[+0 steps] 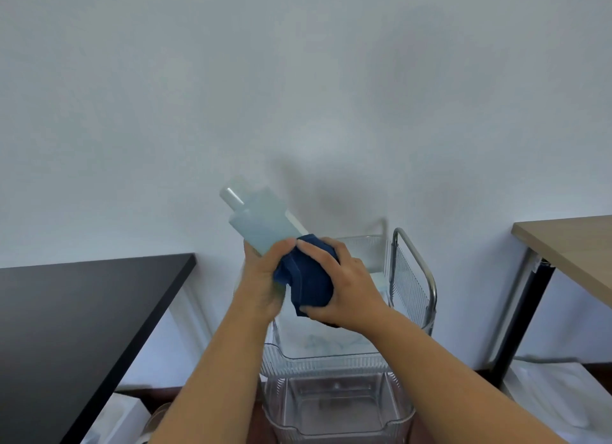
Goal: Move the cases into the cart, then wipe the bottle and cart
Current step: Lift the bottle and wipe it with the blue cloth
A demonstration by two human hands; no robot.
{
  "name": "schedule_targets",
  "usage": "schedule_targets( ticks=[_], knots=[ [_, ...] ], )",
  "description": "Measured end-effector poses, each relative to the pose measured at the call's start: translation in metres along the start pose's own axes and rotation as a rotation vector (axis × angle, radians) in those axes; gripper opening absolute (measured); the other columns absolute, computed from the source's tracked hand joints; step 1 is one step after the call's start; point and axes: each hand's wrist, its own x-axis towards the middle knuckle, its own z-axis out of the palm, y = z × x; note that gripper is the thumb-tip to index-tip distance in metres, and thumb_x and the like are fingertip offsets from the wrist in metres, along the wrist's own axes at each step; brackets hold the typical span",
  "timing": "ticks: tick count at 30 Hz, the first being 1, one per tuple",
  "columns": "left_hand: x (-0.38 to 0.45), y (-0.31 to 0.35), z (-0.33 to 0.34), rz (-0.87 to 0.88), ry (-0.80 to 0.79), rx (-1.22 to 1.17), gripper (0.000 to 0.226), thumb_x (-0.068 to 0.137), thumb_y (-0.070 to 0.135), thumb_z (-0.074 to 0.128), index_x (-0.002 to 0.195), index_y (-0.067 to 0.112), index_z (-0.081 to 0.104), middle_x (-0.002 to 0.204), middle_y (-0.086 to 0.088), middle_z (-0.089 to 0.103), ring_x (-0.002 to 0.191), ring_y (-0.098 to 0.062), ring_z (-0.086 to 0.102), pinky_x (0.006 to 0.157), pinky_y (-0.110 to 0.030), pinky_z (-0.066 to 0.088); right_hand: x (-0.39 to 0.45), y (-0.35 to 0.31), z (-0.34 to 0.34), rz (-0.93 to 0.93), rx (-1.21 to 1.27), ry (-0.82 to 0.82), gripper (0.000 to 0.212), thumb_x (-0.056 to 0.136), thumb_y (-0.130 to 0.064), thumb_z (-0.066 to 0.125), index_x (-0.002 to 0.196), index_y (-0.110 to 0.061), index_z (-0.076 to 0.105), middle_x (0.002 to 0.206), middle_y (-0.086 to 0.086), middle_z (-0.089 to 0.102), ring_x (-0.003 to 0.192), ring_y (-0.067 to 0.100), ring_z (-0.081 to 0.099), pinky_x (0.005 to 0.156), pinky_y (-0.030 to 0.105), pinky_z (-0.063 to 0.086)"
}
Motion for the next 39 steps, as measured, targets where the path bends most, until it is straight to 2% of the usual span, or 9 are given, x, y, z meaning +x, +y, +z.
schedule_targets(
  ticks=[4, 8, 14, 20, 26, 30, 33, 36, 39],
  knots=[
    [-0.009, -0.014, 0.011, -0.15, 0.374, -0.018, 0.068, 0.062, 0.031, 0.085, 0.122, 0.009, 0.061, 0.116, -0.019, 0.069, 0.106, -0.039, 0.067, 0.084, -0.06, 0.056, -0.005, -0.001, 0.011, 0.003, -0.125, -0.055, 0.098, 0.056, -0.05, 0.075, 0.142, -0.044, 0.028, 0.138, 0.004, 0.043, 0.11, 0.021, 0.057, 0.087, 0.043, 0.049],
    [-0.006, -0.015, 0.004, -0.096, 0.405, -0.055, 0.064, 0.068, 0.021, 0.083, 0.124, 0.004, 0.06, 0.118, -0.023, 0.066, 0.107, -0.042, 0.066, 0.086, -0.059, 0.055, -0.007, 0.005, 0.011, -0.004, -0.166, -0.072, 0.098, 0.058, -0.047, 0.074, 0.143, -0.045, 0.026, 0.142, 0.003, 0.038, 0.113, 0.022, 0.054, 0.09, 0.043, 0.046],
    [0.002, -0.004, -0.008, 0.012, 0.436, -0.044, 0.08, 0.046, 0.036, 0.088, 0.121, 0.02, 0.063, 0.111, -0.005, 0.071, 0.093, -0.025, 0.07, 0.058, -0.034, 0.057, -0.002, 0.013, 0.001, -0.019, -0.089, -0.045, 0.099, 0.061, -0.047, 0.078, 0.145, -0.039, 0.026, 0.148, 0.004, 0.033, 0.112, 0.025, 0.053, 0.088, 0.044, 0.051],
    [0.011, 0.011, -0.019, 0.022, 0.392, -0.044, 0.063, 0.046, 0.043, 0.084, 0.104, 0.029, 0.065, 0.097, 0.003, 0.073, 0.084, -0.018, 0.072, 0.057, -0.032, 0.057, -0.008, 0.01, 0.007, -0.048, -0.099, -0.007, 0.101, 0.061, -0.038, 0.081, 0.145, -0.039, 0.025, 0.149, 0.008, 0.028, 0.116, 0.027, 0.049, 0.092, 0.043, 0.05],
    [0.028, 0.035, -0.032, 0.001, 0.028, 0.131, 0.072, 0.045, 0.053, 0.089, 0.108, 0.025, 0.067, 0.098, 0.0, 0.074, 0.092, -0.023, 0.07, 0.067, -0.036, 0.059, -0.002, -0.006, 0.01, -0.048, -0.107, 0.037, 0.095, 0.064, -0.04, 0.077, 0.144, -0.038, 0.026, 0.149, 0.009, 0.027, 0.116, 0.026, 0.05, 0.085, 0.046, 0.053],
    [0.041, 0.051, -0.034, -0.002, -0.394, 0.034, 0.082, 0.051, 0.047, 0.093, 0.119, 0.015, 0.062, 0.113, -0.01, 0.066, 0.104, -0.028, 0.065, 0.085, -0.04, 0.057, 0.003, -0.017, 0.007, -0.059, 0.038, 0.068, 0.102, 0.062, -0.041, 0.081, 0.145, -0.036, 0.023, 0.15, 0.005, 0.024, 0.123, 0.021, 0.045, 0.083, 0.034, 0.056],
    [0.041, 0.051, -0.027, -0.016, -0.529, -0.101, 0.082, 0.049, 0.043, 0.095, 0.119, 0.015, 0.065, 0.114, -0.009, 0.065, 0.105, -0.028, 0.064, 0.089, -0.041, 0.056, 0.008, -0.02, 0.002, -0.086, 0.056, 0.097, 0.101, 0.062, -0.037, 0.082, 0.145, -0.033, 0.024, 0.148, 0.006, 0.026, 0.123, 0.023, 0.045, 0.083, 0.031, 0.054],
    [0.032, 0.041, -0.01, 0.004, -0.365, -0.143, 0.094, 0.049, 0.05, 0.093, 0.123, 0.009, 0.054, 0.111, -0.012, 0.061, 0.102, -0.029, 0.062, 0.09, -0.042, 0.053, 0.017, -0.018, -0.004, -0.075, 0.021, 0.118, 0.101, 0.061, -0.037, 0.08, 0.145, -0.032, 0.024, 0.147, 0.008, 0.028, 0.12, 0.023, 0.047, 0.08, 0.034, 0.055],
    [0.022, 0.025, 0.006, 0.118, -0.04, -0.041, 0.075, 0.052, 0.045, 0.094, 0.11, 0.013, 0.057, 0.106, -0.017, 0.057, 0.098, -0.035, 0.06, 0.091, -0.057, 0.05, 0.018, -0.012, -0.004, -0.076, -0.056, 0.135, 0.099, 0.061, -0.034, 0.078, 0.144, -0.028, 0.026, 0.145, 0.013, 0.034, 0.115, 0.028, 0.051, 0.084, 0.039, 0.052]
  ],
)
